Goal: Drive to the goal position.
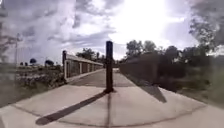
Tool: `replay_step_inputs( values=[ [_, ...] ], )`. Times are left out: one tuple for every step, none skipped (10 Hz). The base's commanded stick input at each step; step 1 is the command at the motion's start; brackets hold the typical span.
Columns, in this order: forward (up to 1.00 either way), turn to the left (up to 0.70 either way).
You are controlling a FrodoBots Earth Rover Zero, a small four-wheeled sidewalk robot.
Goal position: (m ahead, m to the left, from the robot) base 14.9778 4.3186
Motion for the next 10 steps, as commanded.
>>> replay_step_inputs(
  values=[
    [0.98, -0.39],
    [0.98, -0.39],
    [0.98, -0.30],
    [0.98, -0.15],
    [0.98, -0.03],
    [1.00, 0.00],
    [1.00, 0.00],
    [1.00, 0.00],
    [1.00, 0.00],
    [1.00, 0.00]
  ],
)
